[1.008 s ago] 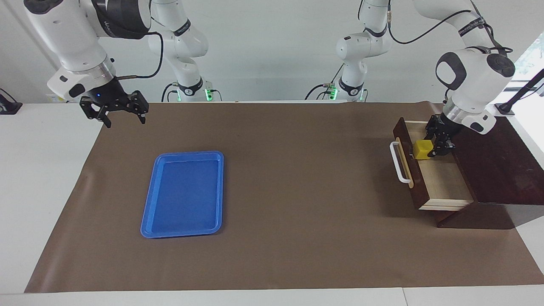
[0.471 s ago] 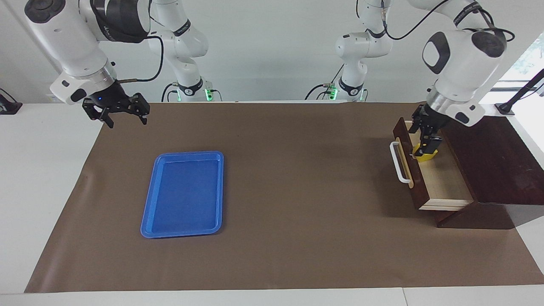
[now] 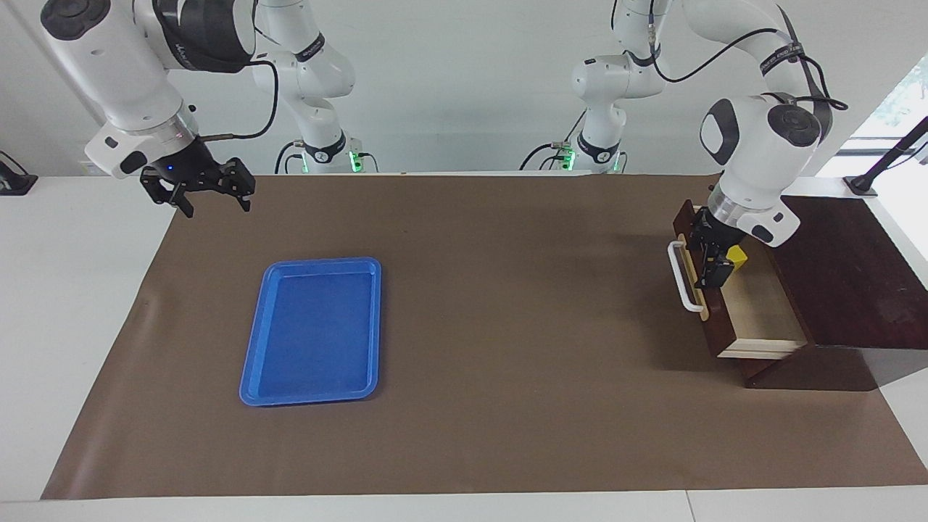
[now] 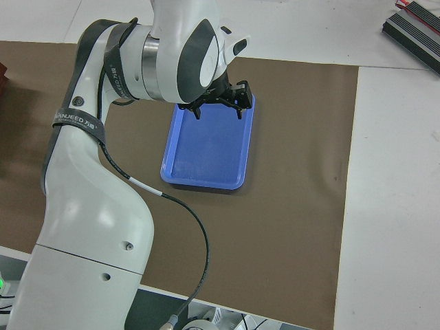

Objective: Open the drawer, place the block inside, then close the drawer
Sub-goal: 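Push the drawer shut with the left gripper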

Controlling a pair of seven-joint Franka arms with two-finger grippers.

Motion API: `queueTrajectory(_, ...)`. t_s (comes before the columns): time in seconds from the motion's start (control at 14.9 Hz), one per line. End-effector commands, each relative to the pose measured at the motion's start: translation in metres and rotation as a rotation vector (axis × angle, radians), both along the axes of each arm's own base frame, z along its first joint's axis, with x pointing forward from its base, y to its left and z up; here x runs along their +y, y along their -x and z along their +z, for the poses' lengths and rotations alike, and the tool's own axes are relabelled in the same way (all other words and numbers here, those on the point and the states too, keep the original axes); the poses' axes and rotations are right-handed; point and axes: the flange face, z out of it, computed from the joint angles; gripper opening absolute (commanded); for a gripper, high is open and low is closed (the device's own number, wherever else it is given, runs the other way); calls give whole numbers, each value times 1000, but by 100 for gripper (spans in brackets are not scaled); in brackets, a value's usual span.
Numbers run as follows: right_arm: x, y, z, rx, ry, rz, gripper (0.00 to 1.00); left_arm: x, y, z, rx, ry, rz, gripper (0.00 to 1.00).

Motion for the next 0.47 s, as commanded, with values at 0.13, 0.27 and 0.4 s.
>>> queueTrajectory(0.13,2,5,4,2,-18,-15,100,90,1,5,-51,-49,-47,100)
queueTrajectory(0.27,2,5,3,4,-18,-15,100,113,4,5,-50,-54,-56,100)
queueTrajectory(0.4,3,5,4,2,-18,-12,100,109,2,10,-43,-54,-75,100)
